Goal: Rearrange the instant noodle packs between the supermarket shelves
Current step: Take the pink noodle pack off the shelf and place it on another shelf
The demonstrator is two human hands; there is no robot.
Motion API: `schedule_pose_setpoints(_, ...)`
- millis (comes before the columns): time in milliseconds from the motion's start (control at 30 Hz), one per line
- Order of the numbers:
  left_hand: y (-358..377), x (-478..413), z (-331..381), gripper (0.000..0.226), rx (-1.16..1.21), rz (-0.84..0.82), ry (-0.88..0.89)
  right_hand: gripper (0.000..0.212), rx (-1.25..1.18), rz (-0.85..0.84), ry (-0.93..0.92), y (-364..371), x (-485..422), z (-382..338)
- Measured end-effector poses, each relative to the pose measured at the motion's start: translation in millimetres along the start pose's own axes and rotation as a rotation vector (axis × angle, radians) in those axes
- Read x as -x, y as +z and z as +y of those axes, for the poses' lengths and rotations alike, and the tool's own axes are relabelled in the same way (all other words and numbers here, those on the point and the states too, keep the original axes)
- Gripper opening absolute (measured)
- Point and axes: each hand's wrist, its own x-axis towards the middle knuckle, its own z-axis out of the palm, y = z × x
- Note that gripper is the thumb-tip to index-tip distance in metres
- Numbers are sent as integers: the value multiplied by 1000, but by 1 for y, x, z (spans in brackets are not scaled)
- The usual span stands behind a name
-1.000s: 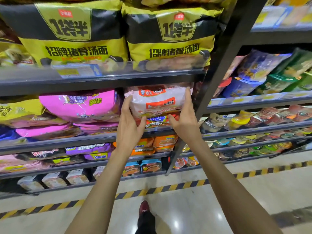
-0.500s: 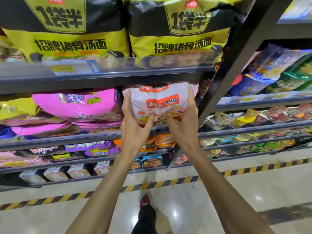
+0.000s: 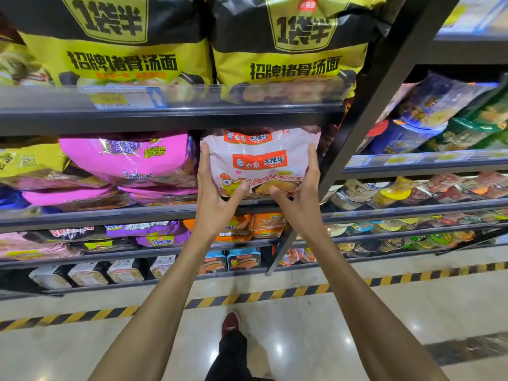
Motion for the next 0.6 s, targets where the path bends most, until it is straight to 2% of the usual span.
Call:
schedule_pose_setpoints(167, -2, 13, 20, 95, 85, 73, -57, 94, -111, 33, 5, -7, 12, -11)
schedule_pose_setpoints(367, -6, 33, 33, 92, 71, 72, -63, 98, -203, 7, 66, -20, 39, -17)
schedule_pose_setpoints(500, -4, 42, 41, 90, 44, 66, -43, 102, -109, -3, 124, -28, 46, -20)
schedule_pose_setpoints(600, -2, 59, 46, 87, 42, 89, -46, 90, -58, -29, 116, -32, 58, -22)
